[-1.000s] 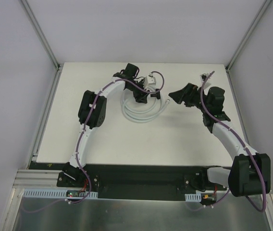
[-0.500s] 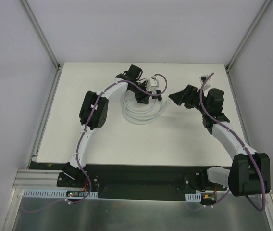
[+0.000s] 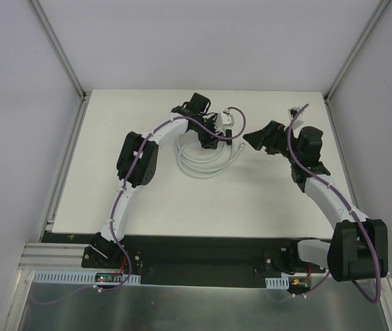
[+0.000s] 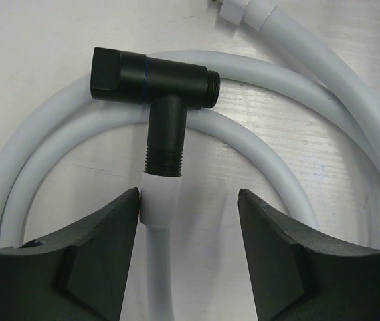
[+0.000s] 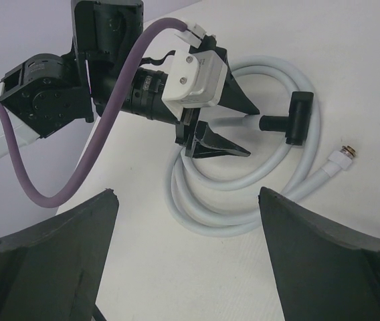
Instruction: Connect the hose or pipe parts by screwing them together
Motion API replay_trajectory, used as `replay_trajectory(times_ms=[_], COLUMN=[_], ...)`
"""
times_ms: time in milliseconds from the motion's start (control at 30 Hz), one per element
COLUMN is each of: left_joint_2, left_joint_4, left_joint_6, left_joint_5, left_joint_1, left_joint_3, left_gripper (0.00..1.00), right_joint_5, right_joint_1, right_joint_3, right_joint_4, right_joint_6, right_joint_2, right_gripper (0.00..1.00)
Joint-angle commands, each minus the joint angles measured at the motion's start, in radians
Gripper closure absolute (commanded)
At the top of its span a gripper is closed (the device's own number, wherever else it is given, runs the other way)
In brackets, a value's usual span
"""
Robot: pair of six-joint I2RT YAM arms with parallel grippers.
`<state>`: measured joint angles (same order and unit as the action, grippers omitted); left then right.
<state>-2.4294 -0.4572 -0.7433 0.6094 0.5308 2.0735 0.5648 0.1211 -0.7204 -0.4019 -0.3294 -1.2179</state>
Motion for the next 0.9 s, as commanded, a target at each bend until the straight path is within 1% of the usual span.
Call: replay_trajectory(times_ms=[0,167,300,367,433,500,533,633,867], left_joint_2=[-0.002,-0.016,-0.002,0.009,0.019,0.049,0.062,0.107,0.185], left_joint_4=[0.011,0.009,0.005,0.003,-0.001,-0.003,-0.003,-0.003,0.015], left_joint_6=[-0.011,-0.025,-0.034,-0.037,-0.039,-0.036,-0.031,-0.016,-0.001], left_joint_5=[-0.008,-0.028,-0.005,-0.004,0.004,0.035,0.047,0.073,0.049], left_joint_1=[0.009,0.009,0.014,0.02,0.023,0.028,0.029,0.038,0.084], left_joint_3=[0.046,0.06,0.039,0.027,0.001,-0.047,-0.065,-0.127,-0.216], left_gripper=[0.4,0.39,0.48,0.5,0.54,0.55,0.58,0.63,0.65], right_joint_5=[0.015,0.027,0.033,0.038,0.043,0.05,0.05,0.046,0.037], right_joint_1=[-0.018,-0.035,-0.049,-0.055,-0.061,-0.067,-0.07,-0.078,-0.086], right_joint_3=[0.006,0.009,0.013,0.016,0.018,0.021,0.027,0.045,0.082], right_joint_4=[-0.067,-0.077,-0.089,-0.095,-0.101,-0.103,-0.106,-0.106,-0.107], right_joint_6=[-0.003,-0.014,-0.025,-0.031,-0.036,-0.04,-0.042,-0.04,-0.043], right_joint_2=[0.026,0.041,0.052,0.055,0.054,0.058,0.058,0.072,0.1], right_gripper=[0.11,0.11,0.11,0.11,0.11,0.11,0.11,0.11,0.11])
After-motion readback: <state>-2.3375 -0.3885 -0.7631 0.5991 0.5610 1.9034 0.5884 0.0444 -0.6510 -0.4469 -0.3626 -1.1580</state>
